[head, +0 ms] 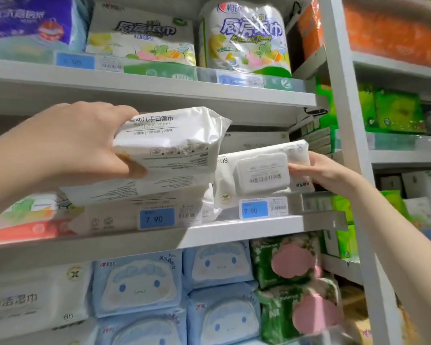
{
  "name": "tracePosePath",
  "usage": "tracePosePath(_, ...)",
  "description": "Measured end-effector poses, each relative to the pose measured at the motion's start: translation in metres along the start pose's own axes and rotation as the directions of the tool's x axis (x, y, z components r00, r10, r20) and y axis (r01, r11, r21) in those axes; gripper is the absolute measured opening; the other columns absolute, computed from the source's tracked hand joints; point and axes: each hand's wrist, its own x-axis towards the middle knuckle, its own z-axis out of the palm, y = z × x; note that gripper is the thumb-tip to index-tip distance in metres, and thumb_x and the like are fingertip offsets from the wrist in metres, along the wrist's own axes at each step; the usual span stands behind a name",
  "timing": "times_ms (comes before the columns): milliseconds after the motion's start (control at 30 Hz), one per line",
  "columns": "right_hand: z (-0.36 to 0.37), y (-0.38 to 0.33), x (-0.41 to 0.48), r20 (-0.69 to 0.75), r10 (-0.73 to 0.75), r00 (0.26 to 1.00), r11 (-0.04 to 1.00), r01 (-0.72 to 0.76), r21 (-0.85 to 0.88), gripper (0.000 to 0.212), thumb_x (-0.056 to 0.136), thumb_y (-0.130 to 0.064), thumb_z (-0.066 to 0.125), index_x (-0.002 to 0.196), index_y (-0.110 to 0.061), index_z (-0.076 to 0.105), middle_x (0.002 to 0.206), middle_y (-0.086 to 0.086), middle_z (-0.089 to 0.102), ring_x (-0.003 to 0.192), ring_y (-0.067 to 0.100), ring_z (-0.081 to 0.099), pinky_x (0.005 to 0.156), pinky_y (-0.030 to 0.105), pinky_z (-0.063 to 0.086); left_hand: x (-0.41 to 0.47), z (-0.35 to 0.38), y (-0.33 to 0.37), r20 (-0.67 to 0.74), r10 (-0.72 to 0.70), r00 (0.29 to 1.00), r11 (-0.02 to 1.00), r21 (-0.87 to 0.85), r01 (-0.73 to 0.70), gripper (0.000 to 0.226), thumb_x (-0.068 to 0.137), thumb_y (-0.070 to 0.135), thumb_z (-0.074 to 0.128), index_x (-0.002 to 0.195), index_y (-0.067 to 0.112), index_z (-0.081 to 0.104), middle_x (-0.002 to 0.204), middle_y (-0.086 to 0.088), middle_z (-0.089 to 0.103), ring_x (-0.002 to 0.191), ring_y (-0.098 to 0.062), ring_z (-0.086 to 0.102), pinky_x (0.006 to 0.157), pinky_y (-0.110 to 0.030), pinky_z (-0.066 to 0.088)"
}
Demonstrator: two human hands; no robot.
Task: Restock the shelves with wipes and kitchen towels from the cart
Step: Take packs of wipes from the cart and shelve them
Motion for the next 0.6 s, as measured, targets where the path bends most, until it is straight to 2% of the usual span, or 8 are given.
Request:
tracePosePath(100, 0.001, -0.003, -0.002, -0.08, 0.05, 0.996, 0.993, -0.058, -0.103, 0.065, 0.067, -0.053, 0.08, 0.12, -0.022, 0.061, 0.111, -0.002, 0.071, 0.1, 0.016, 0.068, 0.088, 0.036, 0.054, -0.001, 0.002, 0.0, -0.005, -0.001, 1.0, 1.0, -0.002, 0.001, 0.087, 0.04, 0.083, 0.041, 0.111, 0.034, 0.052, 0.093, 0.005, 0.061, 0.09, -0.025, 0.058, 0.078, -0.042, 0.048)
tracePosePath(167, 0.0, -0.01, -0.006, -0.113, 0.034, 0.993, 0.983, -0.054, -0.174, 0.073, 0.062, -0.054, 0.081, 0.125, -0.024, 0.055, 0.117, -0.006, 0.067, 0.103, 0.012, 0.065, 0.093, 0.038, 0.052, -0.001, 0.001, 0.003, -0.006, 0.003, 1.0, 1.0, 0.008, -0.003, 0.088, 0.041, 0.083, 0.042, 0.114, 0.035, 0.051, 0.095, 0.004, 0.061, 0.09, -0.025, 0.058, 0.077, -0.041, 0.048)
tracePosePath(267, 0.002, -0.024, -0.011, -0.163, 0.053, 0.985, 0.956, -0.097, -0.278, 0.093, 0.076, -0.025, 0.079, 0.15, -0.026, 0.022, 0.144, -0.012, 0.036, 0.125, 0.013, 0.047, 0.098, 0.03, 0.042, -0.003, 0.001, 0.006, -0.005, 0.006, 1.0, 1.0, 0.012, -0.006, 0.085, 0.047, 0.082, 0.049, 0.117, 0.034, 0.052, 0.095, 0.004, 0.061, 0.09, -0.024, 0.058, 0.073, -0.038, 0.045)
tracePosePath(300, 0.004, -0.027, -0.012, -0.149, 0.063, 0.987, 0.956, -0.103, -0.275, 0.098, 0.08, -0.015, 0.074, 0.153, -0.029, 0.01, 0.151, -0.009, 0.026, 0.134, 0.015, 0.037, 0.101, 0.029, 0.037, -0.004, 0.001, 0.006, -0.007, 0.01, 1.0, 1.0, 0.015, -0.01, 0.085, 0.048, 0.082, 0.05, 0.117, 0.034, 0.052, 0.094, 0.005, 0.06, 0.089, -0.023, 0.058, 0.072, -0.038, 0.044)
tracePosePath(367, 0.007, -0.033, -0.015, -0.1, 0.117, 0.988, 0.972, -0.135, -0.193, 0.099, 0.083, -0.009, 0.069, 0.153, -0.033, 0.004, 0.159, -0.004, 0.011, 0.143, 0.019, 0.023, 0.103, 0.032, 0.031, -0.005, 0.001, 0.008, -0.013, 0.016, 1.0, 1.0, 0.018, -0.016, 0.082, 0.052, 0.079, 0.057, 0.12, 0.033, 0.051, 0.095, 0.005, 0.06, 0.09, -0.023, 0.058, 0.073, -0.036, 0.041)
tracePosePath(433, 0.009, -0.037, -0.014, -0.08, 0.161, 0.984, 0.973, -0.172, -0.153, 0.101, 0.08, -0.016, 0.074, 0.152, -0.033, 0.006, 0.158, 0.001, 0.014, 0.141, 0.022, 0.025, 0.103, 0.034, 0.031, -0.005, 0.001, 0.009, -0.015, 0.007, 1.0, 1.0, 0.023, -0.006, 0.077, 0.058, 0.07, 0.065, 0.124, 0.033, 0.049, 0.1, 0.004, 0.06, 0.094, -0.023, 0.057, 0.075, -0.036, 0.039)
tracePosePath(533, 0.017, -0.034, -0.007, -0.167, 0.08, 0.983, 0.911, -0.14, -0.387, 0.117, 0.064, -0.027, 0.088, 0.15, -0.02, 0.009, 0.151, 0.008, 0.025, 0.134, 0.024, 0.033, 0.102, 0.034, 0.036, -0.007, 0.001, 0.013, -0.032, 0.003, 0.999, 0.999, 0.037, -0.002, 0.078, 0.058, 0.067, 0.066, 0.125, 0.031, 0.049, 0.101, 0.003, 0.06, 0.097, -0.023, 0.057, 0.077, -0.036, 0.039)
tracePosePath(600, 0.023, -0.027, -0.004, -0.247, -0.006, 0.969, 0.885, -0.111, -0.453, 0.119, 0.055, -0.033, 0.091, 0.147, -0.017, 0.017, 0.145, 0.01, 0.03, 0.129, 0.024, 0.035, 0.1, 0.035, 0.036, -0.007, 0.002, 0.013, -0.054, 0.0, 0.999, 0.999, 0.047, 0.002, 0.076, 0.059, 0.066, 0.068, 0.125, 0.032, 0.05, 0.101, 0.003, 0.06, 0.097, -0.023, 0.057, 0.077, -0.036, 0.038)
